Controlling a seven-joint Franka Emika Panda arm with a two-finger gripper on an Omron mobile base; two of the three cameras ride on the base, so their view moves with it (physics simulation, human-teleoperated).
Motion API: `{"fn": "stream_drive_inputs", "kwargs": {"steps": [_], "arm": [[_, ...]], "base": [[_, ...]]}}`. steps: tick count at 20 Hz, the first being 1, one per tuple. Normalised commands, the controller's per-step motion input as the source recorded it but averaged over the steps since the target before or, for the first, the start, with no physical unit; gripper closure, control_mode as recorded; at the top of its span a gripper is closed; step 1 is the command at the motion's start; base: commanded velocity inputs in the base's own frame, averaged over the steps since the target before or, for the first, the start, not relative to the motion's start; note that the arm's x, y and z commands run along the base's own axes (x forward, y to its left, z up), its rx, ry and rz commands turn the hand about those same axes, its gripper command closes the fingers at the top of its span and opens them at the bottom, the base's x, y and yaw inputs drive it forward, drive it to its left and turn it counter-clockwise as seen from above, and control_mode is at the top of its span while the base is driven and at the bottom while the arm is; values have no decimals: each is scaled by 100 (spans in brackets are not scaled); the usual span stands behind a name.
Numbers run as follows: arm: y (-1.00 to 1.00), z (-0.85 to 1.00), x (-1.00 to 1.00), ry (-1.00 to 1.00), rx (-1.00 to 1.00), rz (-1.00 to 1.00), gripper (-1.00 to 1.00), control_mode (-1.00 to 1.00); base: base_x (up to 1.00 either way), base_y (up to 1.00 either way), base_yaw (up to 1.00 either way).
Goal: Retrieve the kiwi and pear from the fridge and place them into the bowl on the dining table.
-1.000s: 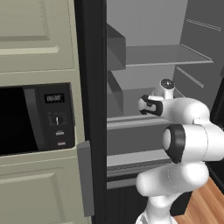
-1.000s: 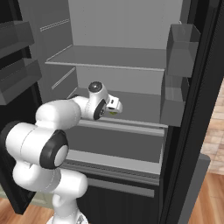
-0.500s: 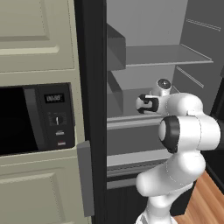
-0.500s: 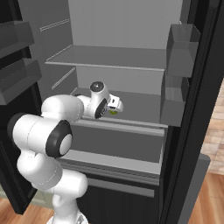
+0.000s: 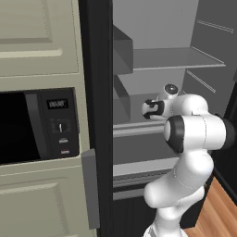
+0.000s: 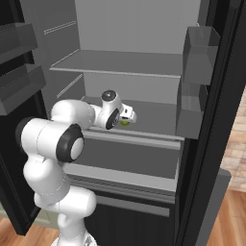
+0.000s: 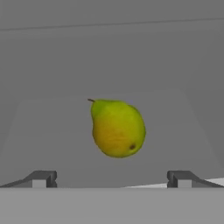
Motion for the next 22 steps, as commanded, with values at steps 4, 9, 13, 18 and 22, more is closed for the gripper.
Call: {"fn": "stream_drive_inputs", "kwargs": {"steps": [4,9,13,18,22], "arm": [[-10,-12,20,0,0,0,-100,-100],[-6,-8,20,0,0,0,-100,-100],[-9,-10,26,0,0,0,-100,-100],[-6,-11,25,0,0,0,-100,-100],[-8,-11,19,0,0,0,-100,-100]], "base": [[0,0,0],[0,0,0],[0,0,0],[0,0,0],[0,0,0]]}}
